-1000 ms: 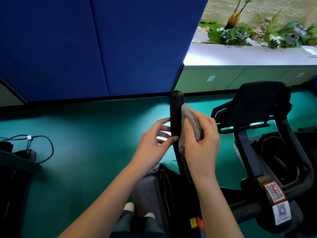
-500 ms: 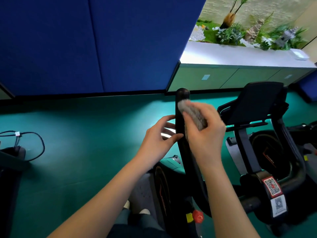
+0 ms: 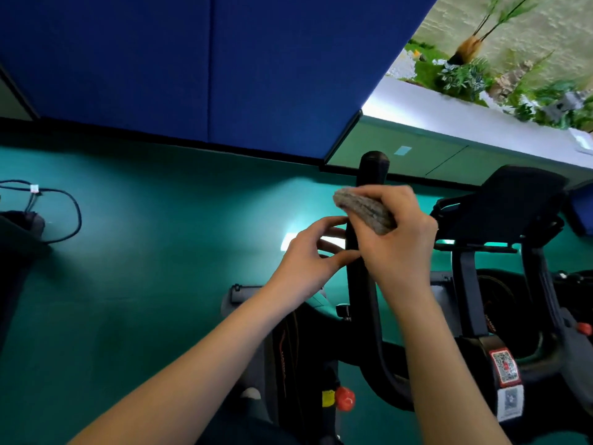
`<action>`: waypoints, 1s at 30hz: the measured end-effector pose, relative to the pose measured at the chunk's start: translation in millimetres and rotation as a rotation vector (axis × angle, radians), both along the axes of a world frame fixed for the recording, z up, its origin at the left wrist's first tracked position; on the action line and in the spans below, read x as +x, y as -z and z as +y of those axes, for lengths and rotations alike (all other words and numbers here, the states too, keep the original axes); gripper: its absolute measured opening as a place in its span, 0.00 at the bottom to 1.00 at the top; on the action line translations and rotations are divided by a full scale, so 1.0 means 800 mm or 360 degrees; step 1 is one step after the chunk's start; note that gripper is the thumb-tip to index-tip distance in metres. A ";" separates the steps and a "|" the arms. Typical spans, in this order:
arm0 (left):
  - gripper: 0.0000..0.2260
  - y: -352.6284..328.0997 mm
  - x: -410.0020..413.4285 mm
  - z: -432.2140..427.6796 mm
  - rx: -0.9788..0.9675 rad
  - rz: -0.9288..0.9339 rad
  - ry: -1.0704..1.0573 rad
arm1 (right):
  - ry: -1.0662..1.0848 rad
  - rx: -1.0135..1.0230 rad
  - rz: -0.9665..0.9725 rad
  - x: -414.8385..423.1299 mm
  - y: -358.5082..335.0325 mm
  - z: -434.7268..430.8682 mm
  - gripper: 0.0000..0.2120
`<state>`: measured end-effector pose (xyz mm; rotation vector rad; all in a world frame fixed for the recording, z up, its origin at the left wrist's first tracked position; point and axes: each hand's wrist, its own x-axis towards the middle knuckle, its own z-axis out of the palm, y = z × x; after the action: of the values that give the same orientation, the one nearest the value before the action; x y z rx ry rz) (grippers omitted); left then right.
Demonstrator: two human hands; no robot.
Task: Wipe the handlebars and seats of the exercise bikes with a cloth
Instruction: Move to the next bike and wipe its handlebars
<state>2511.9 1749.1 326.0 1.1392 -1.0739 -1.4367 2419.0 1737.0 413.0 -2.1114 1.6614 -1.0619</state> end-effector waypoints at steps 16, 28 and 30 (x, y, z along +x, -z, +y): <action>0.16 -0.009 -0.018 0.031 0.0180 0.0276 -0.0331 | -0.0722 -0.0013 0.0997 -0.014 -0.037 -0.057 0.05; 0.16 0.004 -0.021 0.056 0.0319 0.0361 -0.0204 | -0.1139 0.0003 0.1598 -0.018 -0.015 -0.035 0.08; 0.17 0.003 -0.019 0.061 0.0316 0.0360 -0.0167 | -0.1147 0.0140 0.1359 -0.029 -0.010 -0.025 0.08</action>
<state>2496.8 1797.9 323.8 1.1225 -0.7166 -1.5715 2396.2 1717.3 420.8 -2.9324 0.9300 0.1586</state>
